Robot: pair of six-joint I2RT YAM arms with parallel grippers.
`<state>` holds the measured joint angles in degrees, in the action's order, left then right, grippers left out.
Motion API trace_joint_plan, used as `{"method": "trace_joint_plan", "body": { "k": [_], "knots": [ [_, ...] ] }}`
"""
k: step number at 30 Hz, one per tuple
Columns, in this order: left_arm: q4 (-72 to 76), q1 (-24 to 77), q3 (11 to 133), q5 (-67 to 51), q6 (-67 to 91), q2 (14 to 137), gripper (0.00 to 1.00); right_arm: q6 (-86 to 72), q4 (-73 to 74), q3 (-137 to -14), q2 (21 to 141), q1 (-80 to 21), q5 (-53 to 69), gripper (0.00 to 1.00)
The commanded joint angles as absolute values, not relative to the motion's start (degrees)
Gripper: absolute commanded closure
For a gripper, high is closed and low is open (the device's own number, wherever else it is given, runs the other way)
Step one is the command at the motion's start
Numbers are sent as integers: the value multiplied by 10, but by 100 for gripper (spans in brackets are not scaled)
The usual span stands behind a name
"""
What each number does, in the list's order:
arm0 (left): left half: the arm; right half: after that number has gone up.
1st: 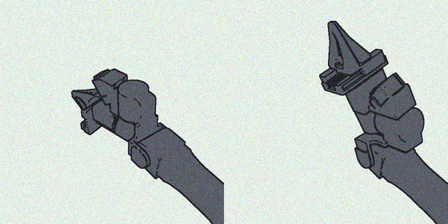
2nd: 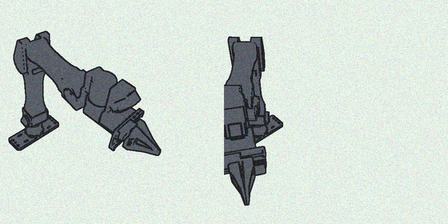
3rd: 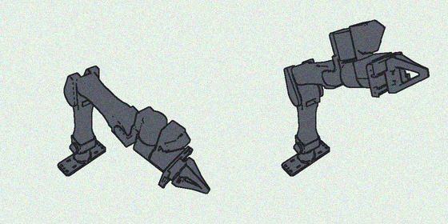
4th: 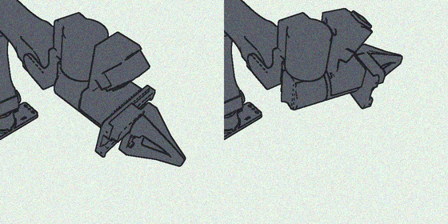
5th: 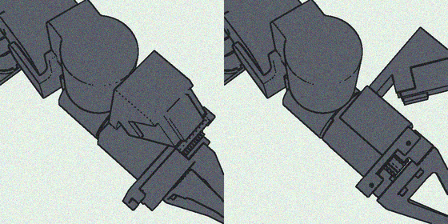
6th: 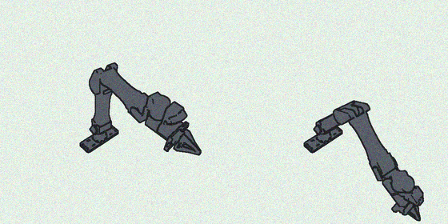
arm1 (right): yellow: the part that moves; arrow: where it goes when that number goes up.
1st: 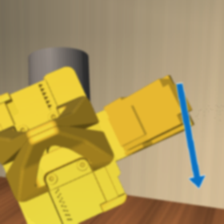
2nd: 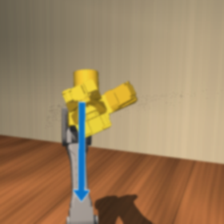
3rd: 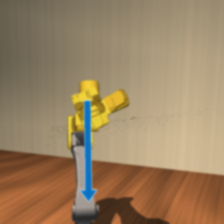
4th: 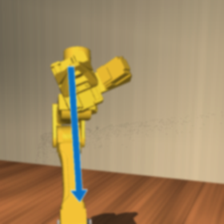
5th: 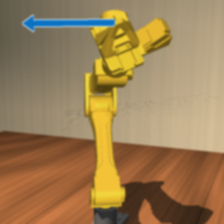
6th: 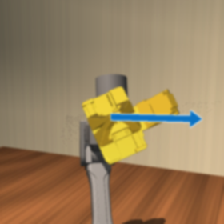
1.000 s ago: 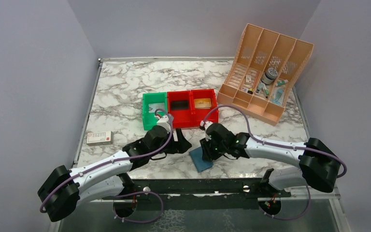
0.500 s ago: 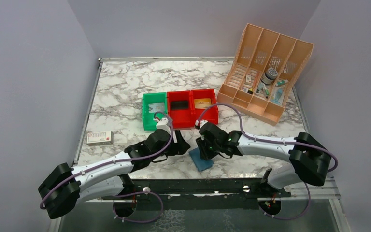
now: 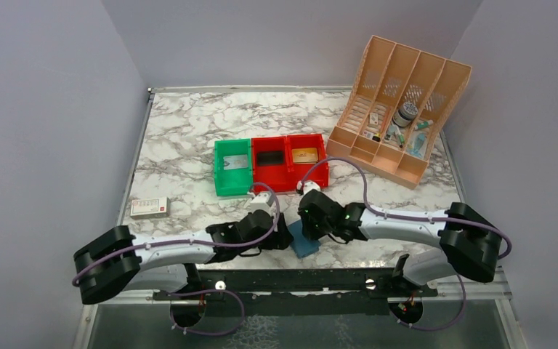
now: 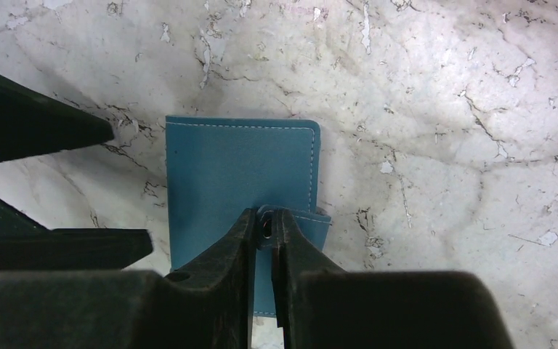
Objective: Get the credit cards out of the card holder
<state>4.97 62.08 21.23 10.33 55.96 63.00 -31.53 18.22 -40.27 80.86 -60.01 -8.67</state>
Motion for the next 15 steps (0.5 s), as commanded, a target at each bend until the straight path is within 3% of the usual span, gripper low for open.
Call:
{"method": "trace_joint_plan", "body": {
  "k": [1,15],
  "knots": [
    [62,659,244,172,572,702,33,-321,151,-361,808,-596,-95,92],
    [41,694,293,240,596,805,38,-323,125,-328,694,-533,-49,93]
  ]
}}
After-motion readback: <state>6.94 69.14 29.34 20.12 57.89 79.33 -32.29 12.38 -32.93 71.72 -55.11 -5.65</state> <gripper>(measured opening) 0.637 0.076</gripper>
